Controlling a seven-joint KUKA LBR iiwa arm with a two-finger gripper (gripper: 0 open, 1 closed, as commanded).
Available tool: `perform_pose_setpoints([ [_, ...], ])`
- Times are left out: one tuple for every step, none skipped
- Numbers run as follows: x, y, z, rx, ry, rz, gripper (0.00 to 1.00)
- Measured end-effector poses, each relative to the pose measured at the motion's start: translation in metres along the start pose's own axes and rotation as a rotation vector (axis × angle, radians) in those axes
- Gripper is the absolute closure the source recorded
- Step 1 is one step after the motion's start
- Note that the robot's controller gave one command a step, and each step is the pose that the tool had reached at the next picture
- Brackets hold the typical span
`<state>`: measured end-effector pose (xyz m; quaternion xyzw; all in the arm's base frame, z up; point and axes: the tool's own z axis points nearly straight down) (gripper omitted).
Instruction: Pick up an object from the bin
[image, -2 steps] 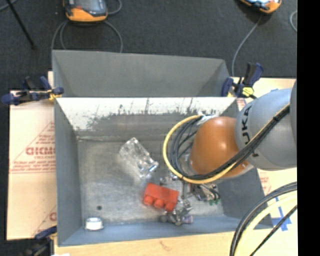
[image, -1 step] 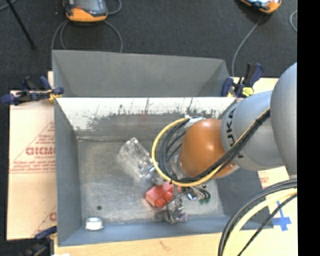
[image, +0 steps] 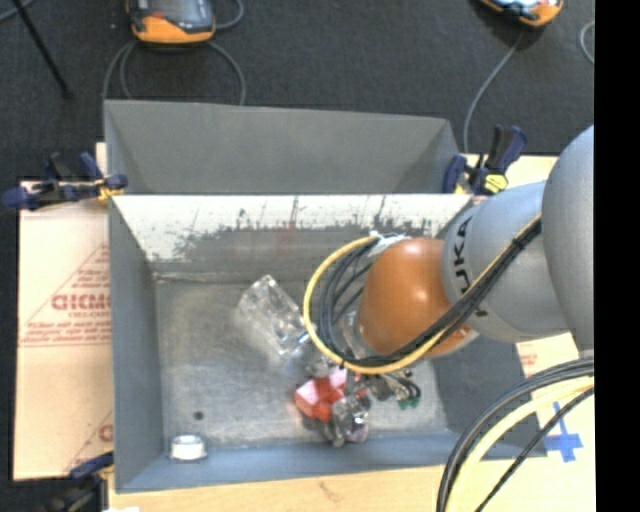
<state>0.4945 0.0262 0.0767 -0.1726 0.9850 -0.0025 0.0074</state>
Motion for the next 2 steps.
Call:
perform_pose_setpoints([
  [-0.013, -0.006, -0.093, -0.003, 0.003, -0.003, 1.00],
  [-0.024, -0.015, -0.278, -0.002, 0.001, 0.007, 1.00],
])
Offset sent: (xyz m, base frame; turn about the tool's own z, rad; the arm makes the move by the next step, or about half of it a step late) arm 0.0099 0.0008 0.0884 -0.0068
